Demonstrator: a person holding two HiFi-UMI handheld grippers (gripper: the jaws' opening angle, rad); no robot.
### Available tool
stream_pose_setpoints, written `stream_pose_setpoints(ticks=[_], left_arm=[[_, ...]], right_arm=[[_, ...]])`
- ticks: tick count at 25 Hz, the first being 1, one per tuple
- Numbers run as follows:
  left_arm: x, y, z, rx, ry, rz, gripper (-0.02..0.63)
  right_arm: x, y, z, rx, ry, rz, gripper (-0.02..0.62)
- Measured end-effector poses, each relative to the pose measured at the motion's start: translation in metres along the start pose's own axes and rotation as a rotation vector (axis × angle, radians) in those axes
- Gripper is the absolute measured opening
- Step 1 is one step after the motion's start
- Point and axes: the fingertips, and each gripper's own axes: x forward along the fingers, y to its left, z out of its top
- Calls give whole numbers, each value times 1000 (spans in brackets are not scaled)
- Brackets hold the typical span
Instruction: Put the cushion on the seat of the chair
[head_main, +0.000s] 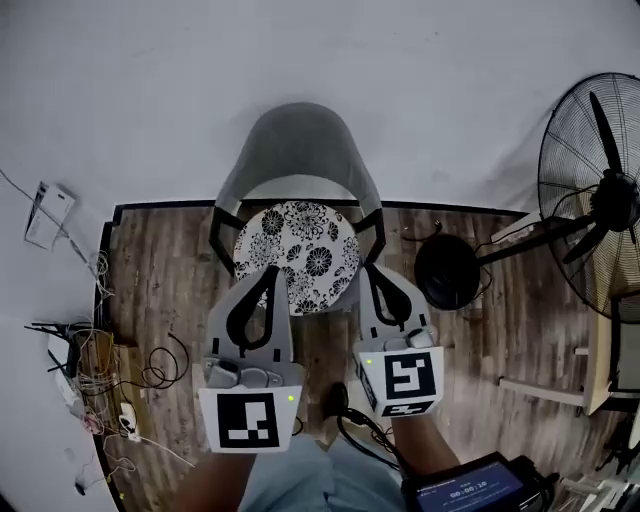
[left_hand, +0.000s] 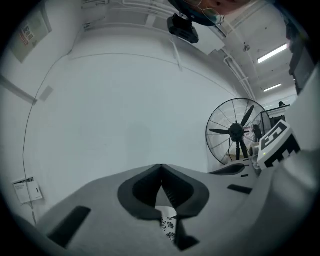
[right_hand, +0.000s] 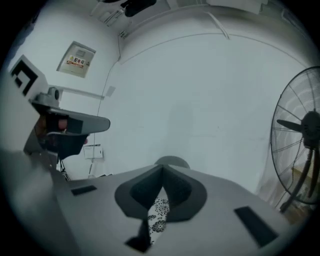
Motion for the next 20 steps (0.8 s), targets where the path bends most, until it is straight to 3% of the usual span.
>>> stream_pose_setpoints(ticks=[4,11,20], left_arm=[[-22,-29,35,27,-94,34,9],[-57,-50,63,50,-145,83,9],[-69,-68,79,73,-173,89,9]], right_arm=[[-41,-6,31,-52,-94,12,5],[-88,-11,53,-59,-166,26,5],[-110,-22,68,-73,-214,21,3]])
